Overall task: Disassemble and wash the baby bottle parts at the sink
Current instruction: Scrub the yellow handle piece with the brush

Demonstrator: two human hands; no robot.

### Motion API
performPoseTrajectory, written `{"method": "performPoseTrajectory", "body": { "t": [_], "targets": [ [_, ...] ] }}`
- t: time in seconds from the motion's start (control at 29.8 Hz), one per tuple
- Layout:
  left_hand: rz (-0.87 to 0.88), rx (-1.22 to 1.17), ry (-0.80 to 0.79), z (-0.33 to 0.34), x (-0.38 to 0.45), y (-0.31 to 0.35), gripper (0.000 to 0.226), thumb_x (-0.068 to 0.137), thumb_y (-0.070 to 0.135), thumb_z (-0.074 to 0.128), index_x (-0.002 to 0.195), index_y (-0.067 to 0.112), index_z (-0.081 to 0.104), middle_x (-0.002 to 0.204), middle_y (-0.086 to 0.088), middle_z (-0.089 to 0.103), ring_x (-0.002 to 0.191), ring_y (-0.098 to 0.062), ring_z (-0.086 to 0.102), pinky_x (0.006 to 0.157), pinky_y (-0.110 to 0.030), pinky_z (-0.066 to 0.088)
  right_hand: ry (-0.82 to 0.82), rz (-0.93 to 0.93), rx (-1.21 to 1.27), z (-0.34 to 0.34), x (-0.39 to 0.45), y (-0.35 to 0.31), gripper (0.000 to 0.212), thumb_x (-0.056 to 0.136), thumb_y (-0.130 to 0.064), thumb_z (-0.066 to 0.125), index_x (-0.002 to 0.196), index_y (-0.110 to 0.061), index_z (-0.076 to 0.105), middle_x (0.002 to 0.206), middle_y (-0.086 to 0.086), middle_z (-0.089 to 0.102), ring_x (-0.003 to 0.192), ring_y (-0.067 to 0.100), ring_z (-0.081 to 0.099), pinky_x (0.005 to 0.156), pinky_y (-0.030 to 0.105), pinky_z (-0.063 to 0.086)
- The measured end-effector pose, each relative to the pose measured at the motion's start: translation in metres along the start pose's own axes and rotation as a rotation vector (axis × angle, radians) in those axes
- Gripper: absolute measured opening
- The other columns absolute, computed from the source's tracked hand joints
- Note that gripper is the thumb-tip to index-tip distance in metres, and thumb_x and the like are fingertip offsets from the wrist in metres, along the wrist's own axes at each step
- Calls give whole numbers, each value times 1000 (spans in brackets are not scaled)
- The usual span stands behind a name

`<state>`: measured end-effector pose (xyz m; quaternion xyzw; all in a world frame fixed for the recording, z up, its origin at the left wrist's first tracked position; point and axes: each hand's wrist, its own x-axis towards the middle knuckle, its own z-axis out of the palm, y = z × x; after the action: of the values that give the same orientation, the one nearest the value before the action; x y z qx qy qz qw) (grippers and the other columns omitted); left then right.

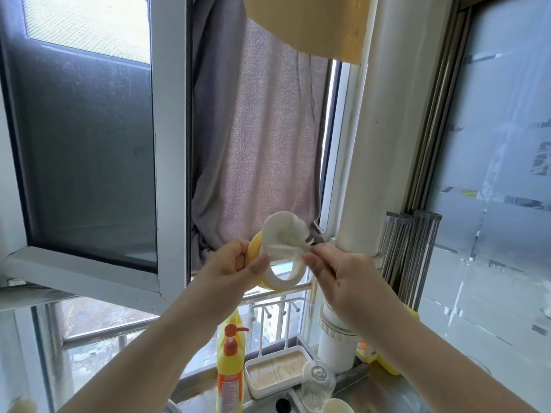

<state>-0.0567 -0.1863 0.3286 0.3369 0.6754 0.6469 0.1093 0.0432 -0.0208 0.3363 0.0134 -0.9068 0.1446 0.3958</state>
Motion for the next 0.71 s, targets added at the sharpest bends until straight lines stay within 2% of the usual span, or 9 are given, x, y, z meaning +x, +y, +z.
{"method": "performPoseTrajectory", "body": {
  "t": [0.07, 0.13, 0.2, 0.27, 0.37, 0.44, 0.6, 0.71],
  "targets": [
    [-17, -43, 20, 1, 1, -1, 15, 92, 25, 54, 100, 15, 62, 77, 7, 63, 62, 9, 55, 65, -16, 39, 36, 21, -24, -4, 3, 0, 47, 92, -48, 35, 93, -13, 67, 46, -10, 42, 51, 8, 50, 44, 16, 36],
    [-41, -80, 36, 1, 2, -1, 15, 94, 21, 51, 100, 14, 64, 74, 9, 63, 59, 6, 54, 66, -19, 37, 17, -13, -22, -7, 4, 0, 46, 94, -49, 36, 92, -13, 66, 48, -12, 41, 49, 7, 49, 44, 14, 35],
    [-49, -111, 45, -1, 3, -1, 16, 95, 15, 50, 99, 12, 66, 71, 7, 65, 59, 1, 54, 66, -22, 37, -84, -102, -30, -6, -2, -4, 46, 93, -52, 33, 89, -17, 63, 51, -13, 42, 48, 8, 46, 45, 14, 33],
    [-47, -133, 60, -6, 2, -2, 17, 94, 16, 52, 95, 12, 68, 70, 4, 66, 67, -7, 54, 70, -25, 38, -191, -152, -111, -5, -12, -4, 50, 92, -57, 27, 85, -19, 59, 55, -12, 44, 49, 11, 44, 46, 24, 39],
    [-57, -140, 94, -15, 3, -1, 20, 92, 27, 54, 94, 17, 71, 93, -8, 70, 90, -20, 55, 90, -37, 40, -258, -103, -227, -14, -19, 13, 58, 90, -63, 22, 87, -20, 61, 60, -9, 54, 51, 10, 49, 48, 28, 44],
    [-55, -145, 116, -17, 2, 0, 21, 91, 30, 54, 94, 18, 71, 99, -9, 69, 94, -22, 54, 95, -39, 39, -253, -9, -249, -24, -19, 24, 56, 87, -63, 25, 92, -23, 64, 63, -8, 58, 52, 8, 52, 51, 27, 47],
    [6, -188, 96, -15, 1, 10, 45, 75, 46, 52, 100, 13, 69, 105, -15, 68, 99, -27, 55, 103, -46, 35, -160, 74, -118, -31, -6, 23, 37, 89, -46, 46, 99, -19, 69, 52, -8, 53, 46, 4, 49, 43, 16, 34],
    [8, -212, 88, -16, 2, 11, 41, 79, 42, 52, 98, 10, 69, 98, -13, 70, 94, -25, 55, 97, -41, 39, -80, 132, 40, -38, 0, 15, 41, 86, -45, 45, 99, -15, 70, 46, -8, 47, 38, 7, 40, 38, 14, 27]
  ]
}}
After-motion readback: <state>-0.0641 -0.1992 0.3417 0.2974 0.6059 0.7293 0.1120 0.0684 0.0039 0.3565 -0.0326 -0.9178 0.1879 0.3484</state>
